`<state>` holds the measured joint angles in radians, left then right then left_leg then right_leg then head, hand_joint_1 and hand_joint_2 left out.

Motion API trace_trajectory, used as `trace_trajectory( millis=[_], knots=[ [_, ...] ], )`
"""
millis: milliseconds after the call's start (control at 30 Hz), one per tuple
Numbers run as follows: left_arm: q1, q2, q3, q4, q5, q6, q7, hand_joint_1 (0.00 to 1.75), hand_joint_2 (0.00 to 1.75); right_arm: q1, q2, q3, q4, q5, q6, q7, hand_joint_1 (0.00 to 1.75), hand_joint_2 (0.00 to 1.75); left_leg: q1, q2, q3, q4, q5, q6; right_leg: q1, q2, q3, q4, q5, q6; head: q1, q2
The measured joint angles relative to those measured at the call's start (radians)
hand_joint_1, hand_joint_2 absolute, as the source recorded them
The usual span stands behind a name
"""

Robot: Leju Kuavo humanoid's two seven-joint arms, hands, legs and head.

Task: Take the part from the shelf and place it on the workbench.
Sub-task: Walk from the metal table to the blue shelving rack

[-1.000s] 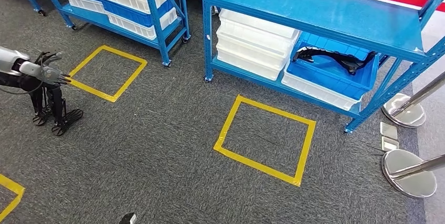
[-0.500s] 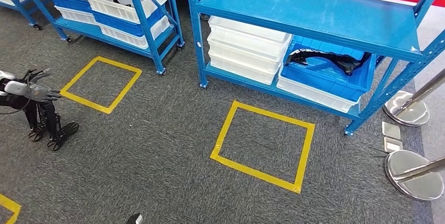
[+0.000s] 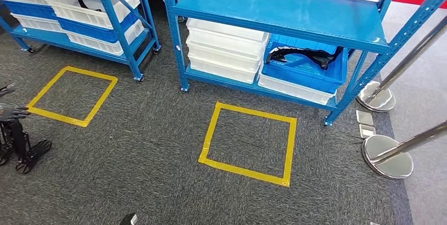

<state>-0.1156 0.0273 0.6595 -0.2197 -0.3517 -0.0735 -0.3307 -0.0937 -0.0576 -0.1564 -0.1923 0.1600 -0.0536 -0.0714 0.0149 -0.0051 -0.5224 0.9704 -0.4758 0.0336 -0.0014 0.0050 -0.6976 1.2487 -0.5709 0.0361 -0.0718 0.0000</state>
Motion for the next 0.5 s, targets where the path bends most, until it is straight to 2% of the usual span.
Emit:
trace_trajectory(
  millis=[33,67,133,200,267,333,367,400,467,500],
  knots=[
    [0.001,-0.001,0.000,0.000,0.000,-0.001,0.000,0.00,0.00,0.001,0.001,0.000,0.000,0.001,-0.001,0.002,0.00,0.00,-0.001,0.004,0.000,0.000,0.000,0.000,-0.001,-0.002,-0.008,0.019,0.000,0.001,0.000,0.000],
    [0.001,-0.001,0.000,0.000,0.000,-0.002,0.000,0.00,0.00,0.002,0.001,0.000,0.000,0.002,-0.002,0.003,0.00,0.00,-0.002,0.007,0.000,0.000,-0.002,0.000,-0.002,-0.003,0.005,-0.002,0.019,-0.001,0.000,0.000],
    [0.001,-0.001,0.000,0.000,0.000,-0.004,0.000,0.00,0.00,0.003,0.000,0.000,0.000,0.002,-0.004,0.004,0.00,0.00,-0.003,0.009,0.004,0.000,-0.005,-0.002,0.001,-0.005,0.082,-0.145,0.085,-0.013,0.000,0.000],
    [-0.001,-0.002,0.000,0.000,0.000,-0.005,0.001,0.00,0.00,-0.001,-0.001,0.000,0.000,0.004,-0.005,0.004,0.00,0.00,-0.007,0.011,0.009,0.000,-0.011,-0.010,0.006,-0.011,0.148,-0.267,0.119,-0.026,0.000,0.000],
    [-0.001,-0.002,0.000,0.000,-0.001,-0.005,0.004,0.00,0.00,-0.003,-0.001,0.000,0.000,0.005,-0.005,0.004,0.00,0.00,-0.009,0.012,0.014,-0.004,-0.017,-0.021,0.010,-0.013,0.162,-0.295,0.115,-0.033,-0.001,0.000],
    [-0.001,-0.001,0.000,0.000,-0.001,-0.004,0.006,0.00,0.00,-0.001,-0.001,0.000,0.000,0.006,-0.005,0.004,0.00,0.00,-0.010,0.016,0.020,-0.004,-0.024,-0.033,0.006,-0.011,0.174,-0.308,0.117,-0.040,-0.002,0.000],
    [-0.002,0.000,0.000,-0.001,-0.002,-0.004,0.008,0.00,0.00,0.000,-0.001,0.000,0.000,0.006,-0.005,0.004,0.00,0.00,-0.010,0.016,0.015,0.015,-0.037,-0.038,0.003,-0.010,0.184,-0.317,0.119,-0.044,-0.004,0.000],
    [-0.002,0.002,0.000,-0.001,-0.002,-0.005,0.009,0.00,0.00,-0.001,0.000,0.000,0.000,0.007,-0.005,0.004,0.00,0.00,-0.011,0.016,-0.003,0.058,-0.058,-0.042,-0.001,-0.009,0.194,-0.326,0.120,-0.048,-0.006,0.000],
    [-0.001,0.006,0.000,0.000,-0.002,-0.006,0.012,0.00,0.00,-0.001,0.001,0.000,0.000,0.007,-0.005,0.004,0.00,0.00,-0.008,0.013,-0.077,0.197,-0.114,-0.047,-0.002,-0.008,0.206,-0.331,0.114,-0.053,-0.010,0.000],
    [0.001,0.008,0.000,0.000,-0.002,-0.007,0.012,0.00,0.00,-0.001,0.002,0.000,0.000,0.007,-0.005,0.004,0.00,0.00,-0.007,0.013,-0.116,0.261,-0.130,-0.048,-0.002,-0.006,0.211,-0.331,0.109,-0.054,-0.010,0.000]
  ],
)
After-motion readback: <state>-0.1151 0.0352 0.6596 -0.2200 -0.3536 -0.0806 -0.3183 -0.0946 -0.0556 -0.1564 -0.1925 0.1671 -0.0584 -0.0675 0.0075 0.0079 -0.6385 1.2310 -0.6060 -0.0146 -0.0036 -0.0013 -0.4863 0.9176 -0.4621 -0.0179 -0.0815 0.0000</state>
